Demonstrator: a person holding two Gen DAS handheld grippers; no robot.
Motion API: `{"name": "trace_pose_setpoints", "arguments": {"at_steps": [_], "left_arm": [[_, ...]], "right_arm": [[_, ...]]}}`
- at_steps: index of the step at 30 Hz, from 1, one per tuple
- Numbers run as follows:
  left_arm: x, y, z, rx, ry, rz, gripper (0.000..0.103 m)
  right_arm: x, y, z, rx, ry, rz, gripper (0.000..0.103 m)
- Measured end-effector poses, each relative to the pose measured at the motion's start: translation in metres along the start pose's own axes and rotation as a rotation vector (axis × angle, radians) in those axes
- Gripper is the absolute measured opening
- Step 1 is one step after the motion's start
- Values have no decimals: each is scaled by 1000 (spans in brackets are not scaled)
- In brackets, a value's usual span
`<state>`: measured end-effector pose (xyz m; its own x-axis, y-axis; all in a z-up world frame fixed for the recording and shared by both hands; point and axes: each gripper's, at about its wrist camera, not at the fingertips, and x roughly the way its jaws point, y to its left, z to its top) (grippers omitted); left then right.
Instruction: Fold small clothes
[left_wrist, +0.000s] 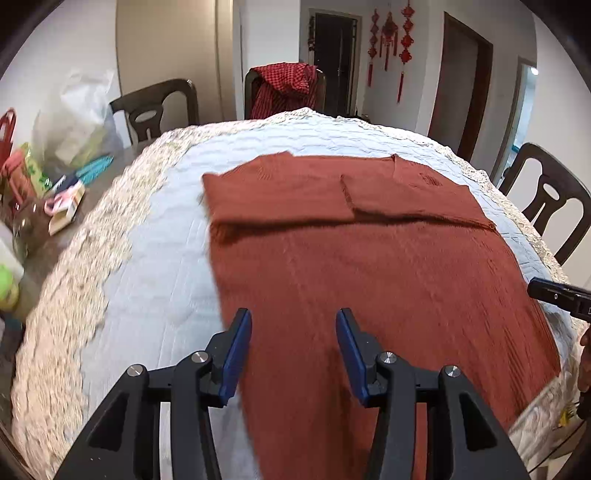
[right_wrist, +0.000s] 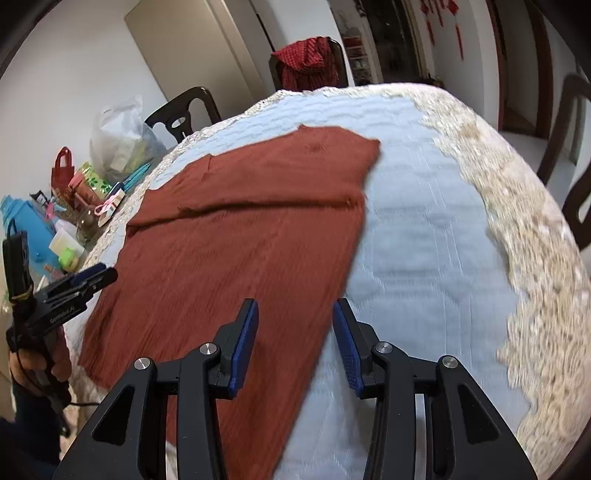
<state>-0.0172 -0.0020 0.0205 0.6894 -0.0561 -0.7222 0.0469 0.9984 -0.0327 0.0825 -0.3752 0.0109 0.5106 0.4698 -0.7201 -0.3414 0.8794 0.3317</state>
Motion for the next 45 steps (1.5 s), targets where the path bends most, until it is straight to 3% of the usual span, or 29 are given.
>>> {"name": "trace_pose_setpoints", "arguments": {"at_steps": [6, 18, 31, 35, 37, 38, 45], "left_arm": [[-5, 18, -24, -80, 43, -45, 51], [-30, 24, -55, -163, 52, -150, 51], [-32, 31, -62, -318, 56, -320, 51], [-33, 31, -65, -303, 55, -300, 37], [-32, 31, -65, -294, 57, -291, 17], [-30, 31, -65, -293, 65, -300, 13], [-44, 44, -57, -292, 10, -319, 7]], "right_arm": [[-6, -4, -19, 47, 11, 42, 43], [-20, 1, -49, 113, 28, 198, 43], [-12, 6, -50, 177, 57, 325, 41], [-9, 14, -53, 149, 64, 310, 25], [-8, 12, -54, 152, 63, 297, 11], [-8, 10, -54, 162, 61, 294, 8], [-28, 1, -52, 174, -10, 316, 5]]}}
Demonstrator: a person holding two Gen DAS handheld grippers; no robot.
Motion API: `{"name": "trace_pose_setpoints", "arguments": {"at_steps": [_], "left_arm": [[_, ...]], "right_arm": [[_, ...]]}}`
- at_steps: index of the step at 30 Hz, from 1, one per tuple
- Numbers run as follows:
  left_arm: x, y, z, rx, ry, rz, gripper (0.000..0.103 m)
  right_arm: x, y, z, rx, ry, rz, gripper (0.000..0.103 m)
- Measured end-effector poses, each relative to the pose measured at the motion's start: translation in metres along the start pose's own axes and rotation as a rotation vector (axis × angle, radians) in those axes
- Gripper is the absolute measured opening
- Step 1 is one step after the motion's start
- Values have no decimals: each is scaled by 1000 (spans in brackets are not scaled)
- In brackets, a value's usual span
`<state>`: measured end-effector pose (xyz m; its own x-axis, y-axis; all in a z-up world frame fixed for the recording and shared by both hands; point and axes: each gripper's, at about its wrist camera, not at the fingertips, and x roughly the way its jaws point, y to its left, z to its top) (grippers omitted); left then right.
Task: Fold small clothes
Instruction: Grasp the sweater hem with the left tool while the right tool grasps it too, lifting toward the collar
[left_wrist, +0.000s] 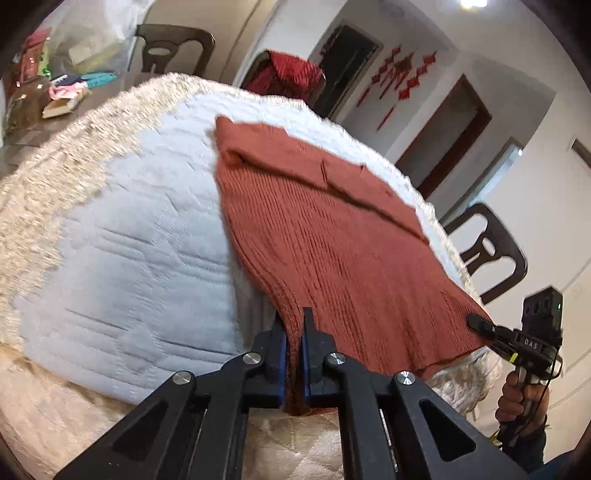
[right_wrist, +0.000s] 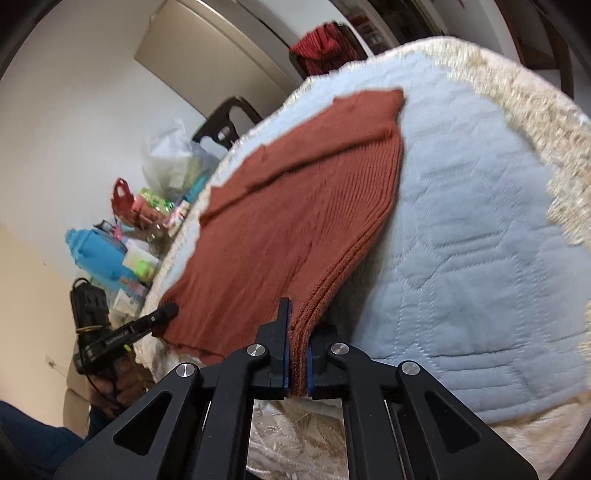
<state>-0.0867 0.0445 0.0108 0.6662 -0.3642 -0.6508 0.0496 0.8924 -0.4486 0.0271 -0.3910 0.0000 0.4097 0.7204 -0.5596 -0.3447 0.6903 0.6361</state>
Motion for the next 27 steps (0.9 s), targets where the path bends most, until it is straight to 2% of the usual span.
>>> {"name": "trace_pose_setpoints", "arguments": {"at_steps": [5, 8, 10, 22, 27], "left_arm": [[-18, 19, -5, -41, -22, 9, 7], [-6, 26, -15, -62, 25, 23, 7], [-6, 29, -16, -69, 22, 19, 7], [-18, 17, 5, -33, -24, -12, 7], [-23, 6, 27, -5, -91, -42, 7]], "right_arm": [[-31, -12, -6, 36, -53, -4, 5], [-26, -20, -14, 59, -32, -11, 5], [-14, -28, -18, 80, 1, -30, 5], [-17, -17, -9, 35, -13, 20, 5], [-23, -5, 13, -4, -74, 66, 5]]}}
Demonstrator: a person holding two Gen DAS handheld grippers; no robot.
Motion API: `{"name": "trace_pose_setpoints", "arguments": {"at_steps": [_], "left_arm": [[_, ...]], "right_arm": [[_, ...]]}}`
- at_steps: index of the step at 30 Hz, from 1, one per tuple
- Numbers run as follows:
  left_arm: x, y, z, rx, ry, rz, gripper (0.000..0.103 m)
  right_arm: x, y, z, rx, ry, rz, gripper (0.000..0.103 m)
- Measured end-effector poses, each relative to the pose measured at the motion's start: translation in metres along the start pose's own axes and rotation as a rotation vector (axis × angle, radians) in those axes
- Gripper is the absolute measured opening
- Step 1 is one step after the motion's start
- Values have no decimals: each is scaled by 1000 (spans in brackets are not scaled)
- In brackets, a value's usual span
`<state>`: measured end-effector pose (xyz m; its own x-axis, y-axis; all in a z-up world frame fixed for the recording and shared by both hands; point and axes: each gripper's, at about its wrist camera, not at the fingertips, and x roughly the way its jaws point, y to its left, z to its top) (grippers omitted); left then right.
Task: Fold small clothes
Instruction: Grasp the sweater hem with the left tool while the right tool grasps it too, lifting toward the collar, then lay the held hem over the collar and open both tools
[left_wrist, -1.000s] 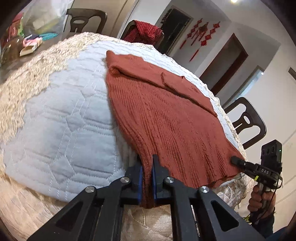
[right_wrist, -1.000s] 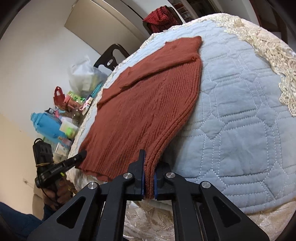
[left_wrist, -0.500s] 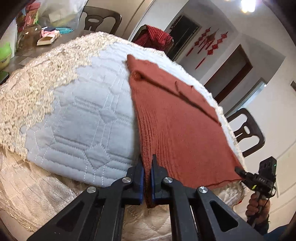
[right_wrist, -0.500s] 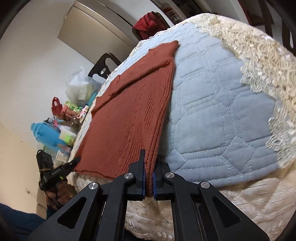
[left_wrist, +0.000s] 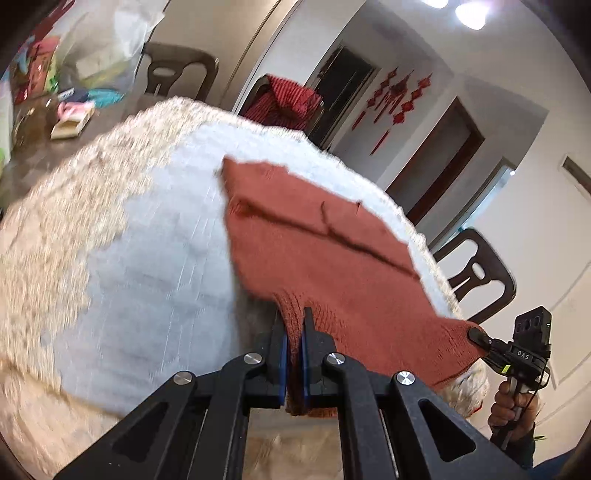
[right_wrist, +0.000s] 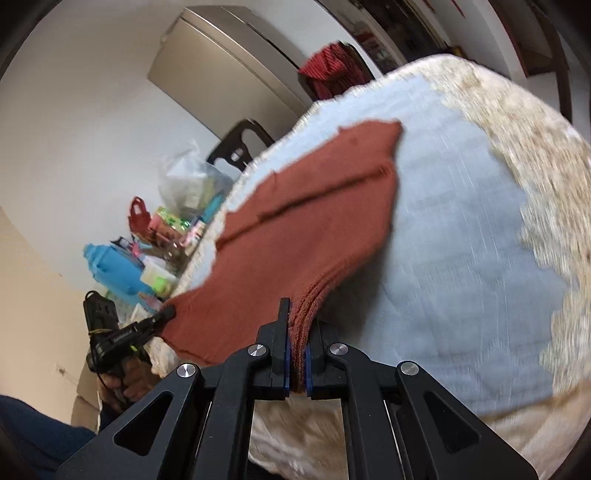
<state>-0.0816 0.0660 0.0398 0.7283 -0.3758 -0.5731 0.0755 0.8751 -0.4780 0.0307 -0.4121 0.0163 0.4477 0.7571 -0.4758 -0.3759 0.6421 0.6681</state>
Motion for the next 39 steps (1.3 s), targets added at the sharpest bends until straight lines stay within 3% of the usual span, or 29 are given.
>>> {"name": "trace_pose_setpoints", "arguments": {"at_steps": [7, 13, 20, 33, 39], "left_arm": [[13, -11, 54, 7, -102, -55, 7], [41, -11, 101, 8, -137, -35, 7], [96, 3, 133, -18, -71, 5, 7], [161, 36, 157, -152, 41, 41, 7], [190, 43, 160, -167, 122, 86, 7]], "right_arm": [[9, 11, 51, -37, -77, 36, 5], [27, 10, 101, -20, -125, 38, 5], [69, -16, 143, 47, -93, -5, 5], [120, -54, 179, 150, -17, -47, 5], [148, -80, 190, 230, 42, -78, 7]]}}
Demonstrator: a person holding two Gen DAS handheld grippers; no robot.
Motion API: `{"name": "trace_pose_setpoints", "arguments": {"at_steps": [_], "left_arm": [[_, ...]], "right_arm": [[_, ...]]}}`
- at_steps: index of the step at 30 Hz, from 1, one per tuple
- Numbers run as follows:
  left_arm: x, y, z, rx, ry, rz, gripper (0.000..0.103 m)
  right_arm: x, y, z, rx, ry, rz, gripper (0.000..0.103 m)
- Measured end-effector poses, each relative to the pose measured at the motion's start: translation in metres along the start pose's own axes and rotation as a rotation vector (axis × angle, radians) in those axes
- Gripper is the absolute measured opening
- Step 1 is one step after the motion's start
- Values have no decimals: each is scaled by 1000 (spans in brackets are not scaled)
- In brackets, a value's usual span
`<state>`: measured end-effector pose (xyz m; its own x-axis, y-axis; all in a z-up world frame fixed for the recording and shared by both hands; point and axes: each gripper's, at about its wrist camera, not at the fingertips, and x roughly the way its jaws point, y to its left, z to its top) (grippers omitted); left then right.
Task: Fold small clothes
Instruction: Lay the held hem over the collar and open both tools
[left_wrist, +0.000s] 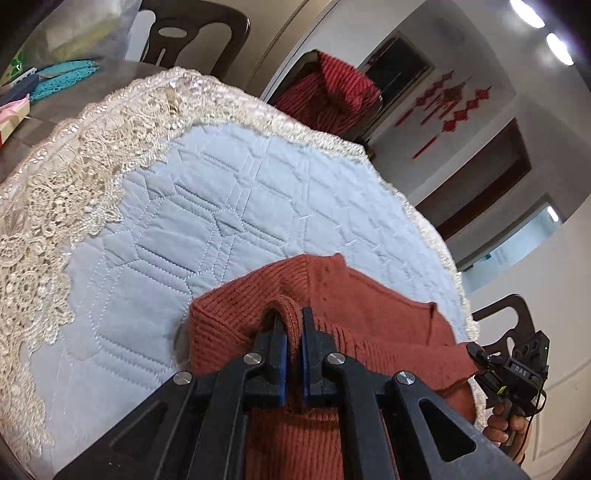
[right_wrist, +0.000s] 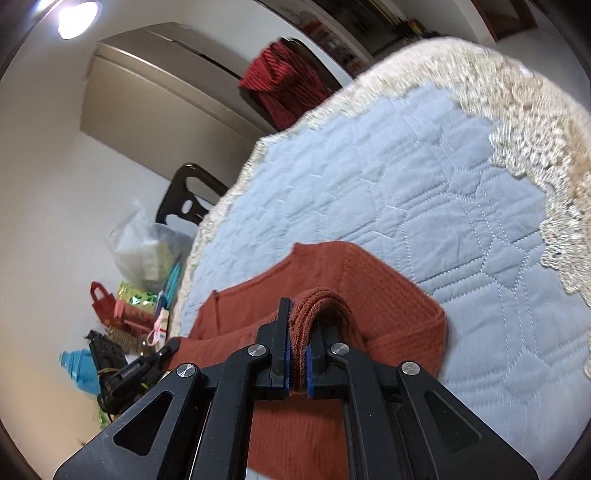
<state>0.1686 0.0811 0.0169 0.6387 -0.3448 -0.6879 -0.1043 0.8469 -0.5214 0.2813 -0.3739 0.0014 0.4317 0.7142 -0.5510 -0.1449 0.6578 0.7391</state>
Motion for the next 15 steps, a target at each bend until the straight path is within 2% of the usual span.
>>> {"name": "trace_pose_setpoints", "arguments": {"at_steps": [3, 5, 8, 9, 10, 15], "left_arm": [[3, 1, 2, -9, 8, -11, 9], [2, 1, 6, -15, 2, -16, 11], [-2, 0, 8, -15, -30, -11, 26], [-6, 0, 8, -12, -53, 5, 34], [-8, 0, 9, -8, -72, 19, 37], [-22, 3, 13, 3, -114, 33, 37]], "right_arm": [[7, -4, 4, 17, 19, -2, 7], [9, -3, 6, 25, 18, 2, 13], [8, -1, 9, 24, -2, 19, 16], [8, -1, 9, 23, -8, 21, 16], [8, 1, 9, 19, -13, 24, 16], [5, 8, 11, -17, -39, 50, 18]]}}
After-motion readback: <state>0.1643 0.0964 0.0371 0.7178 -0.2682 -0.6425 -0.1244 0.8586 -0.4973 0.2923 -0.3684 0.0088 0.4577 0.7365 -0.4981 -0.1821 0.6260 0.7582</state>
